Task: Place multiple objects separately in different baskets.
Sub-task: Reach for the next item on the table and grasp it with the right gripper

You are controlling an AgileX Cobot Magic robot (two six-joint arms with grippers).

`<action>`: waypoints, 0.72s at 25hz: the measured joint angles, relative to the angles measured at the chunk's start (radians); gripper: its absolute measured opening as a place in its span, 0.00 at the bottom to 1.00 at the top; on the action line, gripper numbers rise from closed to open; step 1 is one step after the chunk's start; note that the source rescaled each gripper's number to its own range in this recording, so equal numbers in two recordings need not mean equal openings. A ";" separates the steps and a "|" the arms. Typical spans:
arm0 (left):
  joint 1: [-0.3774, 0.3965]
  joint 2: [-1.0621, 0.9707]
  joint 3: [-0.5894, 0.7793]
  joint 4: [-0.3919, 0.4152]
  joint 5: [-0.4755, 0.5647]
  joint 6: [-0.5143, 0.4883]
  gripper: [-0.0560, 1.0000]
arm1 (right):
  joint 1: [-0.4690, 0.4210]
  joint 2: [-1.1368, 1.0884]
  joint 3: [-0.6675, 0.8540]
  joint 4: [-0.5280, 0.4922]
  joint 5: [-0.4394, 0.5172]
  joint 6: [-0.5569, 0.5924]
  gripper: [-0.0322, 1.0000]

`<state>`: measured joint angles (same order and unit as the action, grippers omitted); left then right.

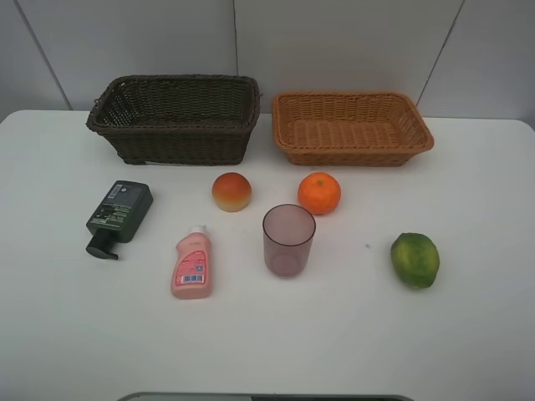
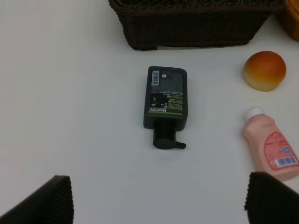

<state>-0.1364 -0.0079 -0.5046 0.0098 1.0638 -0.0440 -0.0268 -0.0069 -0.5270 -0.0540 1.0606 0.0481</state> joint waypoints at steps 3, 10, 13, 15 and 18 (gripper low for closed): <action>0.000 0.000 0.000 0.000 0.000 0.000 0.85 | 0.000 0.000 0.000 0.000 0.000 0.000 0.95; 0.000 0.000 0.000 0.000 0.000 0.000 0.85 | 0.000 0.000 0.000 0.000 0.000 0.000 0.95; 0.000 0.000 0.000 0.000 0.000 0.000 0.85 | 0.000 0.000 0.000 0.000 0.000 0.000 0.95; 0.000 0.000 0.000 0.000 0.000 0.000 0.85 | 0.000 0.000 0.000 0.000 0.000 0.000 0.95; 0.000 0.000 0.000 0.000 0.000 0.000 0.85 | 0.000 0.000 0.000 0.000 0.000 0.000 0.95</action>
<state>-0.1364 -0.0079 -0.5046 0.0098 1.0638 -0.0440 -0.0268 -0.0069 -0.5270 -0.0540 1.0606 0.0481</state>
